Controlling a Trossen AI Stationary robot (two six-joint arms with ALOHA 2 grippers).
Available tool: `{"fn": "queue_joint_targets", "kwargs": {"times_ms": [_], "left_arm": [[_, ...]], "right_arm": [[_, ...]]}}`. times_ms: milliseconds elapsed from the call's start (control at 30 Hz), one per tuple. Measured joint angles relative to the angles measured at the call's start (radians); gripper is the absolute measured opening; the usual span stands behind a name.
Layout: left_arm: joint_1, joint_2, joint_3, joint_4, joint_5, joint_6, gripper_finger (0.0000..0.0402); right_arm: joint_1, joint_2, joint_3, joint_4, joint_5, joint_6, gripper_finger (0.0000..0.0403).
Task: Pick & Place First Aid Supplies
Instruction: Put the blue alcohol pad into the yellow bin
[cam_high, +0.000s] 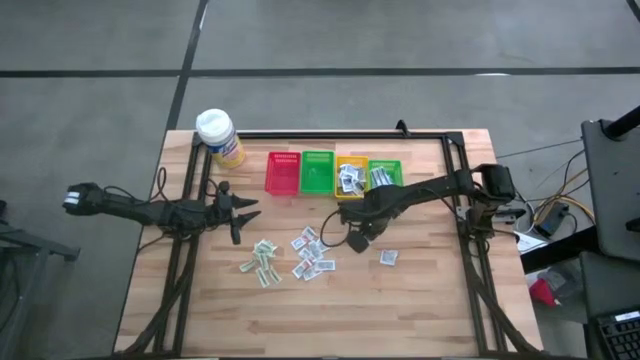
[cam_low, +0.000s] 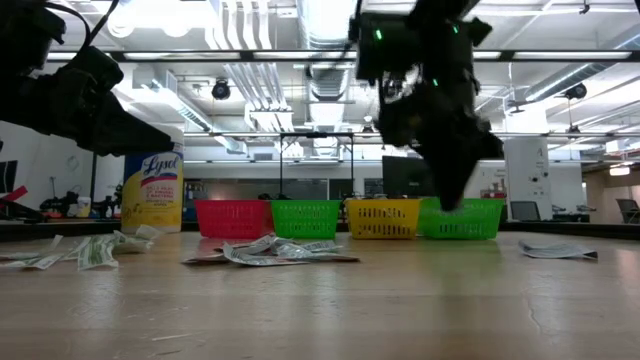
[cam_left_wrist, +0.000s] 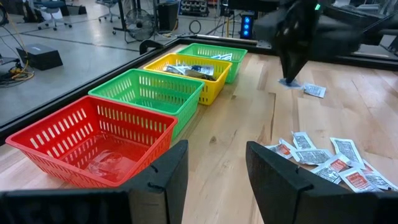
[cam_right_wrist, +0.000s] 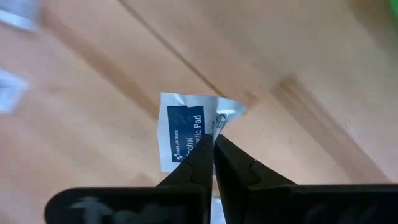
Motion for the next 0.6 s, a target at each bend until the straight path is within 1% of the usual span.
{"fn": "queue_joint_targets", "kwargs": {"times_ms": [167,467,533,600], "left_arm": [[0.000,0.000,0.000,0.001,0.000,0.000,0.0158],[0.000,0.000,0.000,0.002,0.000,0.000,0.0158],[0.000,0.000,0.000,0.002,0.000,0.000,0.0158],[0.000,0.000,0.000,0.003,0.000,0.000,0.0158]], "right_arm": [[0.001,-0.013,0.116,0.000,-0.001,-0.124,0.0008],[0.000,-0.020,0.343,0.040,-0.012,-0.475,0.0008],[-0.001,-0.020,0.379,0.075,0.002,-0.536,0.0008],[-0.002,-0.020,0.410,0.117,0.043,-0.577,0.0008]]}}
